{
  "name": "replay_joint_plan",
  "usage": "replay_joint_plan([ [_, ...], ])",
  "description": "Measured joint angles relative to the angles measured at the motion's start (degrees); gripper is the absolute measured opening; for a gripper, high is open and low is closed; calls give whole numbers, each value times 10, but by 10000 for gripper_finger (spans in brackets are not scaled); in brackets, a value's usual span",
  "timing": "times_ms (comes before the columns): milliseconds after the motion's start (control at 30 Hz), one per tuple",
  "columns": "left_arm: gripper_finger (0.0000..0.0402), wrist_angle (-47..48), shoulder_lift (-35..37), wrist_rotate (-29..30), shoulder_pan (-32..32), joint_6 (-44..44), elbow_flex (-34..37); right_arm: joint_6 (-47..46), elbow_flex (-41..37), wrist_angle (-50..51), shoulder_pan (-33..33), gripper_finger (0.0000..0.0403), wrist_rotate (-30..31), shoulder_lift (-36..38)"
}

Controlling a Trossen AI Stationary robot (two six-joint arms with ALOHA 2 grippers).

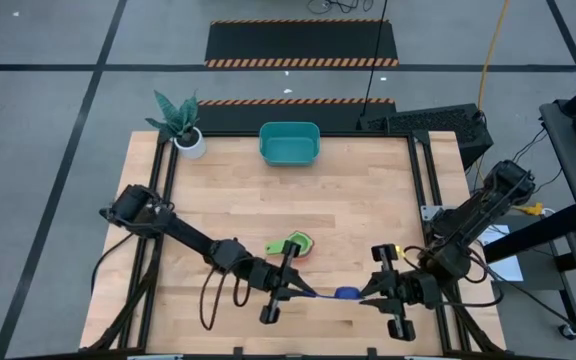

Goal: Nest measuring cups in basket
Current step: Stack the dark blue measuring cup on top of the green measuring cup

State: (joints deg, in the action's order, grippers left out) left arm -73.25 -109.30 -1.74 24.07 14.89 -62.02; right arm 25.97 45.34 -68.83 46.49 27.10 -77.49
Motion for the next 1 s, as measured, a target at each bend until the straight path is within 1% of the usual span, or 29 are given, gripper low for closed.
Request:
replay_joint_plan([
  [167,5,105,52,16,2,-51,0,16,0,40,26,78,96,21],
  [233,6,157,81,39,6,-70,0,27,0,67,42,93,133,34],
  [367,5,280,141,93,19,-68,0,32,0,138,73,120,221,67],
  [433,5,335,169,124,26,-68,-1,27,0,177,88,129,267,86],
  [567,5,439,206,163,40,-86,-1,8,0,233,109,136,343,114],
  [633,4,481,221,181,47,-98,-1,3,0,248,116,136,368,120],
  [733,6,538,237,188,52,-138,-1,4,0,249,124,137,391,125],
  [933,4,581,230,192,57,-212,-1,18,0,248,135,137,427,125],
  [1000,6,611,225,206,60,-244,3,23,0,245,140,137,438,125],
])
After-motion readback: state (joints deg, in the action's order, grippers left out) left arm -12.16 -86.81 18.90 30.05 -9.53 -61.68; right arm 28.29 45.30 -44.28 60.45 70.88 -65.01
